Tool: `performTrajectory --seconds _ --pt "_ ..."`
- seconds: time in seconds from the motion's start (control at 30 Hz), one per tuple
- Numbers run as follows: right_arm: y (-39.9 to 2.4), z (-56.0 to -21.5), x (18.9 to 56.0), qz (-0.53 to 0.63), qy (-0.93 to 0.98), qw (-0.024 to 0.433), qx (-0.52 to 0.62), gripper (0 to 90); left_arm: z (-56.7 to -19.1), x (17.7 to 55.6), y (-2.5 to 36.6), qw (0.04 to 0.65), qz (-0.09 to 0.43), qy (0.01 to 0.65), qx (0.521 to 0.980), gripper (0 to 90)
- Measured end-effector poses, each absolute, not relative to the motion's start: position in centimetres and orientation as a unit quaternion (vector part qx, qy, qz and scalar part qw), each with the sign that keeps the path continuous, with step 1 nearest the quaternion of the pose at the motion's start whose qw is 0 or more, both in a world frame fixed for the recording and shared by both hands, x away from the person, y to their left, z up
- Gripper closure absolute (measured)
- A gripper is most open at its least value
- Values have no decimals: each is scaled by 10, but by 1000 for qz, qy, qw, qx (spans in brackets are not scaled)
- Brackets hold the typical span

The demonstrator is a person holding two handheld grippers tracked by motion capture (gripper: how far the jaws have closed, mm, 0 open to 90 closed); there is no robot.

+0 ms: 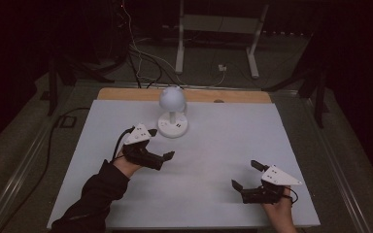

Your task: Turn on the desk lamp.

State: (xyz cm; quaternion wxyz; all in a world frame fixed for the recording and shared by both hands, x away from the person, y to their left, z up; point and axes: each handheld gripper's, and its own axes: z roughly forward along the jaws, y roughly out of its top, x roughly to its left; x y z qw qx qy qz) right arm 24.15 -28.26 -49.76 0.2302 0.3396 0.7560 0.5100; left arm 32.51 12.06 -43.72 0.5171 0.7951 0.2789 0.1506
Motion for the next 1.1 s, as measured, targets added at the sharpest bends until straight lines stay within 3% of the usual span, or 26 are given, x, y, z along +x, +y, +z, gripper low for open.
performTrajectory --seconds 0.57,0.67,0.77,1.1 --pt "-284 -497 242 513 755 227 340 0 -440 343 91 489 213 335 776 2" --pt "-284 -498 242 511 756 226 340 0 -442 346 86 489 208 362 766 3" --pt "-283 -498 242 513 755 224 340 0 -444 349 78 481 237 399 744 2" --pt "-283 -496 242 514 756 228 336 0 -452 355 68 490 247 439 712 3"
